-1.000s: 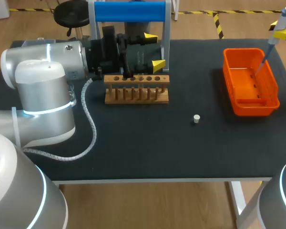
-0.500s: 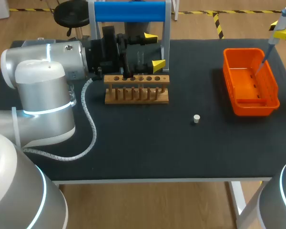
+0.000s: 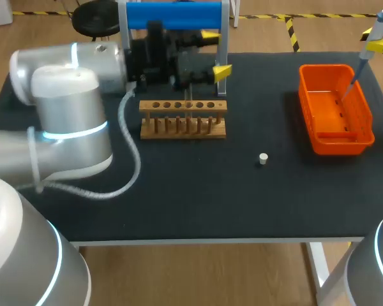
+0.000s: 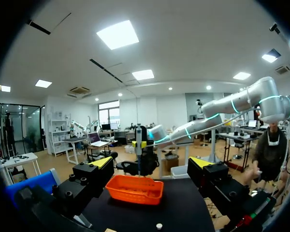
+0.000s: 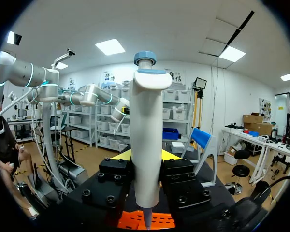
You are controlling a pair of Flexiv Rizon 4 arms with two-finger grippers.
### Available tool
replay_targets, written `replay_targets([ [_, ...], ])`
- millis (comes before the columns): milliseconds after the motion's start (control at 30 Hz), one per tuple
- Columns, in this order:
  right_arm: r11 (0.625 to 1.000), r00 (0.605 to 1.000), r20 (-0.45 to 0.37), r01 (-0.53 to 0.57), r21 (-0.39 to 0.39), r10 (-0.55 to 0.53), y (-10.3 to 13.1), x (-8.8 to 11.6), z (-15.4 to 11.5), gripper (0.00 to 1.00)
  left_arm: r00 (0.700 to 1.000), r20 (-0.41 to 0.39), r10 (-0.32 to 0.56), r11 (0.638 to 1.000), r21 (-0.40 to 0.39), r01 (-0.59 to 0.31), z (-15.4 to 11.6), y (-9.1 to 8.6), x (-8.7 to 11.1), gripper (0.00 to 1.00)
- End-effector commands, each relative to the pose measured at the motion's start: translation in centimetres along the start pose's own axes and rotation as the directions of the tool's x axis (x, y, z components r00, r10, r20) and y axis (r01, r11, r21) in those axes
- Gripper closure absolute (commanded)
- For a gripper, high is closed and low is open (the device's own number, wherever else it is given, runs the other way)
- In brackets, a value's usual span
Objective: Invert the test tube, pick up the pipette, mount the tip to pipette, aspirate from beaker and dispense into the tube, eject the tip, return the pipette, and cap with the stopper.
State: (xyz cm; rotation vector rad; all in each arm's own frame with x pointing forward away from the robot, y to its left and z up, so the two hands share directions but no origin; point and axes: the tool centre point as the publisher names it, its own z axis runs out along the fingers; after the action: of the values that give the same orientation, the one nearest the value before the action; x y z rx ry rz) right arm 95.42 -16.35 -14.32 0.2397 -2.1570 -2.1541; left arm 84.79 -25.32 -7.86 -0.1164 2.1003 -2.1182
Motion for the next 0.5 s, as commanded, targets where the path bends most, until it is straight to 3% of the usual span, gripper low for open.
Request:
replay_targets([
  [33, 1.000, 1.000, -0.005, 0.001, 0.001, -0.001, 0.0, -0.2, -0.2, 1.00, 1.000, -0.013, -0.016, 0.998, -0.060, 0.015, 8.1, -1.1, -3.1, 0.00],
  [500, 1.000, 1.000, -0.005, 0.001, 0.001, -0.001, 0.0, -0.2, -0.2, 1.00, 0.999, -0.021, -0.029, 0.990, -0.139, 0.026, 19.1, -2.4, -5.7, 0.00],
])
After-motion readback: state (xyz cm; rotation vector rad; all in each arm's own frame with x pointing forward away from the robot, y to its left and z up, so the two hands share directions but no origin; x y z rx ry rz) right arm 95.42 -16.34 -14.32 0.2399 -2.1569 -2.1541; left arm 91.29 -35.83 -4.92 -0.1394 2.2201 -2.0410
